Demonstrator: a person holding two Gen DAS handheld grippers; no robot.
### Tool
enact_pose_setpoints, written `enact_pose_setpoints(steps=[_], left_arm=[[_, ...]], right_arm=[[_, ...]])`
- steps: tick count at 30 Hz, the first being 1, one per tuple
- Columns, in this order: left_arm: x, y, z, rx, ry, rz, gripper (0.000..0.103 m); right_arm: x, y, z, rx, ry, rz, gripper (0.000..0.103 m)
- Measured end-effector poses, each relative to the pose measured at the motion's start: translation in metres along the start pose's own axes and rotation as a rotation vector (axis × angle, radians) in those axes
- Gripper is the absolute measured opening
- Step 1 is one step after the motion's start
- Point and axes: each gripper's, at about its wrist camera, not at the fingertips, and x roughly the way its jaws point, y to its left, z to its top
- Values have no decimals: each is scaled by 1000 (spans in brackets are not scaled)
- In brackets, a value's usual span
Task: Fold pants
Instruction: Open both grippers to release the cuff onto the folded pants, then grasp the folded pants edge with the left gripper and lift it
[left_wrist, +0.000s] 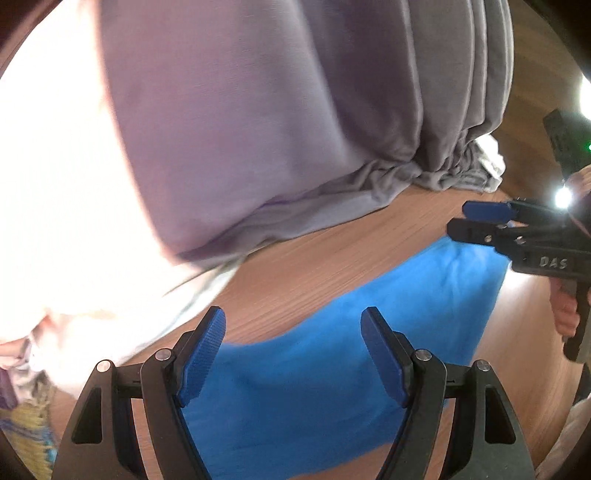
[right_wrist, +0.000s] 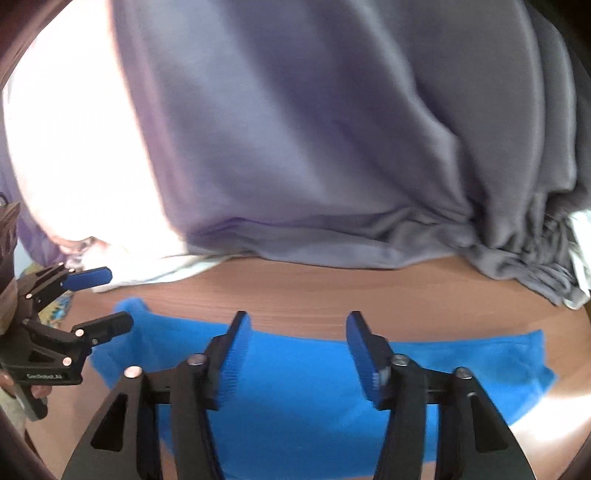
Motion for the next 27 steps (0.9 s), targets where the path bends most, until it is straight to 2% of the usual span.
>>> enact_pose_setpoints(steps=[2, 6, 9, 14, 20, 25, 27], left_arm=[[-1, 28, -11, 6, 24, 4, 75], [2, 69, -29, -2, 54, -38, 75], [13, 95, -39, -22, 70, -99, 75], [47, 131, -52, -94, 85, -255, 74], [97, 159, -64, -164, 125, -457, 73], [120, 161, -70, -173, 154, -585, 73], [126, 159, -72, -174, 168, -628, 69]], right_arm=[[5, 24, 1, -12, 1, 18, 57], [25, 70, 1, -32, 27, 55, 57], [40, 101, -2, -42, 51, 74, 57], [64, 135, -6, -40, 88, 71, 57], [90, 152, -12, -9, 132, -3, 57], [97, 164, -18, 3, 149, -60, 57], [98, 167, -22, 1, 162, -67, 57]])
